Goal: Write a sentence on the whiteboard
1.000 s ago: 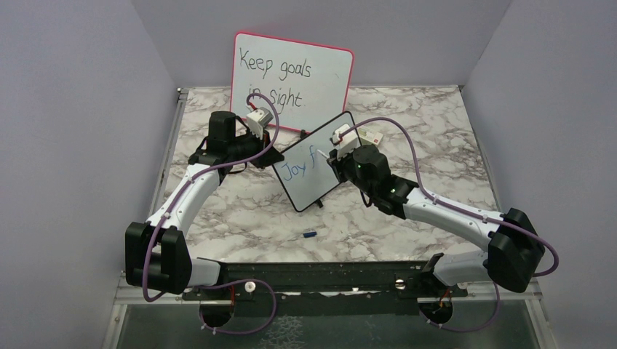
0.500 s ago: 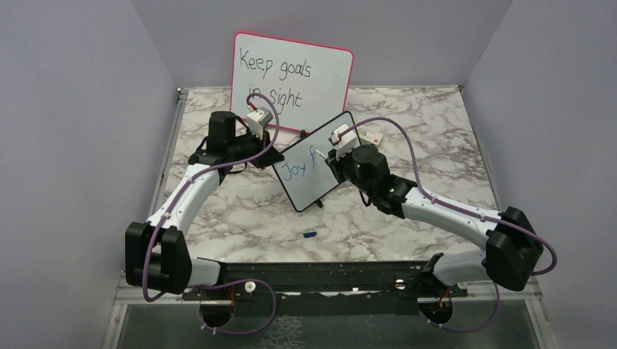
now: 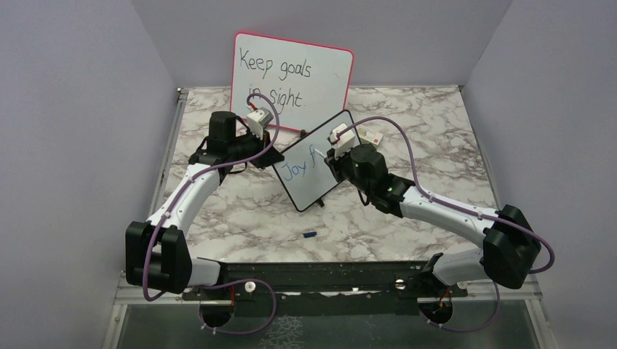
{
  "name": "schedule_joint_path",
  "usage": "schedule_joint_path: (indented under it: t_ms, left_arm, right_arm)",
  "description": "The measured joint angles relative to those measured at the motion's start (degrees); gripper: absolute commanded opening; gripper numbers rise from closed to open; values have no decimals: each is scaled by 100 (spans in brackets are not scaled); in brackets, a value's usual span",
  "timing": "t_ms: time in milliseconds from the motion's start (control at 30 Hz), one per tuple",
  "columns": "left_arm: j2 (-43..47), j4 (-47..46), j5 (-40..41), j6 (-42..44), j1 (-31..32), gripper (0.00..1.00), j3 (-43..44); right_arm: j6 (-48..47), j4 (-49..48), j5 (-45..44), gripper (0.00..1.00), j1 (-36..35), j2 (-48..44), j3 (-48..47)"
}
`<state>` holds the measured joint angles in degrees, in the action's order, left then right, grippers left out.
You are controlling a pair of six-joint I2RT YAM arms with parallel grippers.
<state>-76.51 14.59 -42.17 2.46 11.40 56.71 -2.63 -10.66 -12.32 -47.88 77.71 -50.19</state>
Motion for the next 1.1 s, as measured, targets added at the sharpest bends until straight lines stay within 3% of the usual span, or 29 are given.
schedule_joint_path:
  t_ms: [1100]
  left_arm:
    - [-7, 0, 0, 0, 0, 0, 0]
  right_arm:
    - [2, 46, -2, 0, 2, -98, 111]
